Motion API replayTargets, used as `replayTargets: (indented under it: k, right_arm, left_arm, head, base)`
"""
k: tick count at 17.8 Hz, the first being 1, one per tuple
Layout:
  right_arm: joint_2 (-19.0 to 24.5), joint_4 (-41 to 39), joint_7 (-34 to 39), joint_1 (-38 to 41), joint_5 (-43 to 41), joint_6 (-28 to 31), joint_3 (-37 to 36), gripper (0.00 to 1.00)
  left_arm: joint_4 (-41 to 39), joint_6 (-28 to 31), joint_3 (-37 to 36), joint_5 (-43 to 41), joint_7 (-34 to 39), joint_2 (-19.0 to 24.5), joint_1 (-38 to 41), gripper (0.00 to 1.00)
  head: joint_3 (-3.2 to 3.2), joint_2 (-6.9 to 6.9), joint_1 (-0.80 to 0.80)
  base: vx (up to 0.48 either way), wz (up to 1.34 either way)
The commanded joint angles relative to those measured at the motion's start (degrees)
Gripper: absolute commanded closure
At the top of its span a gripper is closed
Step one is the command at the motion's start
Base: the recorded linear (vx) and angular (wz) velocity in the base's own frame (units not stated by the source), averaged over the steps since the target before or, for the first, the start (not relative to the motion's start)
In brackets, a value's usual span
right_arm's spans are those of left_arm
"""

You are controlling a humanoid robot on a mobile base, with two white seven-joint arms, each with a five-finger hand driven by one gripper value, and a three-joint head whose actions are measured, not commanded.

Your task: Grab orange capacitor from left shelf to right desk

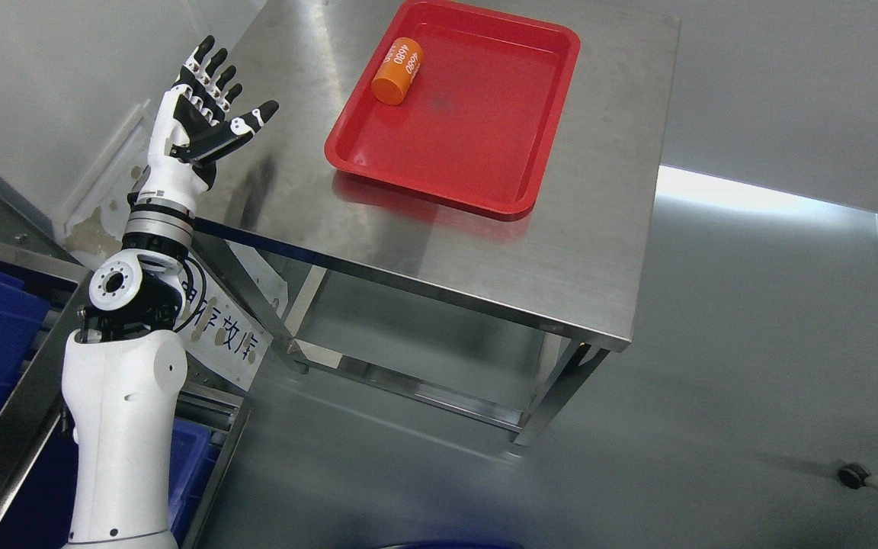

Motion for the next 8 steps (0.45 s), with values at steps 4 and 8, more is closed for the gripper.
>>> replayTargets:
  k: [4, 8]
  right_arm:
    - [-1.0, -1.0, 0.01, 1.14, 0.18, -0.38, -0.71, 0.0]
    - [-1.0, -1.0, 0.01, 1.14, 0.18, -0.29, -0.71, 0.0]
  left_arm:
    - [-2.71, -0.46, 1.63, -0.1, -0.16, -0.64, -0.45, 0.0]
    - [-2.63, -0.46, 1.63, -0.19, -0.25, -0.72, -0.45, 0.0]
  head:
    - [0.0, 0.0, 0.0]
    - [0.0, 0.0, 0.0]
  base:
    - [0.0, 0.0]
    - [0.0, 0.0]
